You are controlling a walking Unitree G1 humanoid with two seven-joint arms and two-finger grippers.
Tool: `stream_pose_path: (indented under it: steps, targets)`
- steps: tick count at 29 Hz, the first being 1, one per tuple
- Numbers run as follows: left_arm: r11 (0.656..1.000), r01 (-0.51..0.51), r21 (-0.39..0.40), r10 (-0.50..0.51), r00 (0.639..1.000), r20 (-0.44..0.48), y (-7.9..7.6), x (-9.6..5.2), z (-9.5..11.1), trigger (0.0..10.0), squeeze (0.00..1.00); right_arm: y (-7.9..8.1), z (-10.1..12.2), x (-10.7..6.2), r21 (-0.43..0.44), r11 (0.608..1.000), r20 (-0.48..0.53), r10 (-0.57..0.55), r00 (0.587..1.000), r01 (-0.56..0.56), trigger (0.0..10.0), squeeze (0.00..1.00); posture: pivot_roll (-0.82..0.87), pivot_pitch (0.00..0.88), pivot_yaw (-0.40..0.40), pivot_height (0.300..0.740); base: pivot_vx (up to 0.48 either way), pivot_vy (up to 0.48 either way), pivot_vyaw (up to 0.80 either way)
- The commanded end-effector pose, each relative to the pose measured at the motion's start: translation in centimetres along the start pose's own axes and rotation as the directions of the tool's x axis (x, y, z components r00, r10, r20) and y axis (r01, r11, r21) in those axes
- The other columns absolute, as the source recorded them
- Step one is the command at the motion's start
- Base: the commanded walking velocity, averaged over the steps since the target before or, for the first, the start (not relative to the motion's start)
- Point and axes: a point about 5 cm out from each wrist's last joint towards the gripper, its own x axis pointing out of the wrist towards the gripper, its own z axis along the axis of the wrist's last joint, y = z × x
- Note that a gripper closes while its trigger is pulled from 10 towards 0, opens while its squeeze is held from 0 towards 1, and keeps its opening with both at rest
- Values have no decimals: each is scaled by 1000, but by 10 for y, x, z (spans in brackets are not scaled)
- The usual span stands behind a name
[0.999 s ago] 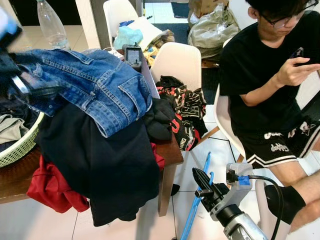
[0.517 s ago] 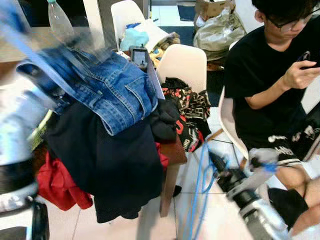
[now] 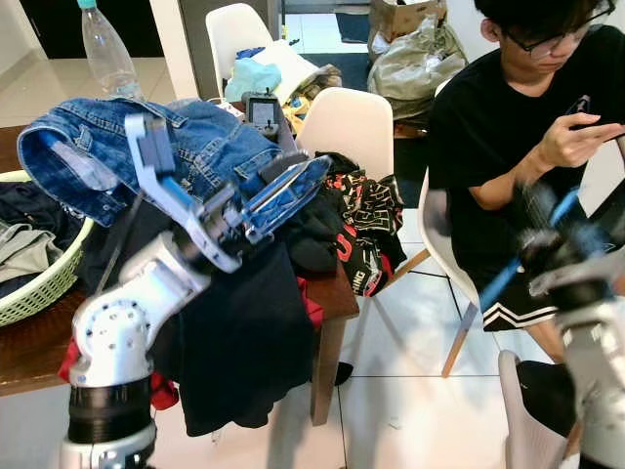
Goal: Hang hanger
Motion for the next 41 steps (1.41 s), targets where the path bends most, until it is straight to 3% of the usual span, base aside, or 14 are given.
stream_pose_path:
  steps: [1, 4, 10, 16, 22, 25, 27, 28, 30, 31, 33, 35, 38, 41]
  targets:
    - [999, -3, -32, 5, 998, 66, 2, -8, 4, 10000, 0, 5, 5, -1, 66, 997, 23, 47, 999, -48, 10000, 0, 21, 144, 26, 740, 0, 0, 0]
    - [989, 67, -135, -46, 987, 154, 0, -27, 2, 10000, 0, 22, 37, 3, 144, 951, 145, 252, 957, -273, 10000, 0, 17, 138, 19, 740, 0, 0, 0]
    - [980, 98, -171, -61, 975, 213, 1, -41, 10, 10000, 0, 37, 55, -3, 120, 868, 131, 467, 874, -482, 10000, 0, 17, 131, 16, 740, 0, 0, 0]
    - [983, 84, -166, -48, 976, 212, 3, -44, 14, 10000, 0, 42, 57, -2, 122, 836, 82, 528, 845, -535, 10000, 0, 18, 129, 13, 740, 0, 0, 0]
    - [965, 98, -243, -37, 969, 244, 5, -48, 4, 10000, 0, 62, 59, -2, 213, 728, 106, 646, 756, -652, 10000, 0, 19, 125, 7, 740, 0, 0, 0]
    - [922, 150, -356, -51, 961, 271, 8, -50, -7, 10000, 0, 78, 62, 0, 257, 633, 159, 718, 678, -730, 10000, 0, 13, 121, 10, 740, 0, 0, 0]
    - [880, 187, -436, -52, 951, 304, 14, -53, -12, 10000, 0, 92, 62, 1, 307, 538, 217, 764, 608, -785, 10000, 0, 6, 117, 13, 740, 0, 0, 0]
    - [880, 187, -436, -52, 951, 304, 14, -53, -12, 10000, 0, 92, 62, 1, 307, 538, 217, 764, 608, -785, 10000, 0, 6, 117, 13, 740, 0, 0, 0]
    - [847, 192, -496, -34, 951, 309, 24, -54, -18, 10000, 0, 106, 58, 0, 360, 438, 261, 801, 539, -824, 10000, 0, 3, 113, 16, 740, 0, 0, 0]
    - [847, 192, -496, -34, 951, 309, 24, -54, -18, 10000, 0, 106, 58, 0, 360, 438, 261, 801, 539, -824, 10000, 0, 3, 113, 16, 740, 0, 0, 0]
    - [802, 199, -564, -37, 958, 286, 31, -52, -27, 10000, 0, 118, 54, -1, 390, 360, 272, 834, 480, -847, 10000, 0, -2, 110, 23, 740, 0, 0, 0]
    - [769, 213, -603, -46, 959, 279, 30, -49, -35, 10000, 0, 123, 54, 1, 391, 325, 285, 846, 450, -861, 10000, 0, -2, 109, 24, 740, 0, 0, 0]
    - [759, 219, -613, -49, 959, 281, 30, -48, -37, 10000, 0, 124, 54, 1, 389, 317, 289, 850, 441, -865, 10000, 0, -2, 109, 24, 740, 0, 0, 0]
    - [702, 255, -665, -68, 953, 295, 23, -42, -49, 10000, 0, 128, 57, 4, 387, 287, 309, 855, 416, -876, 10000, 0, -3, 112, 25, 740, 0, 0, 0]
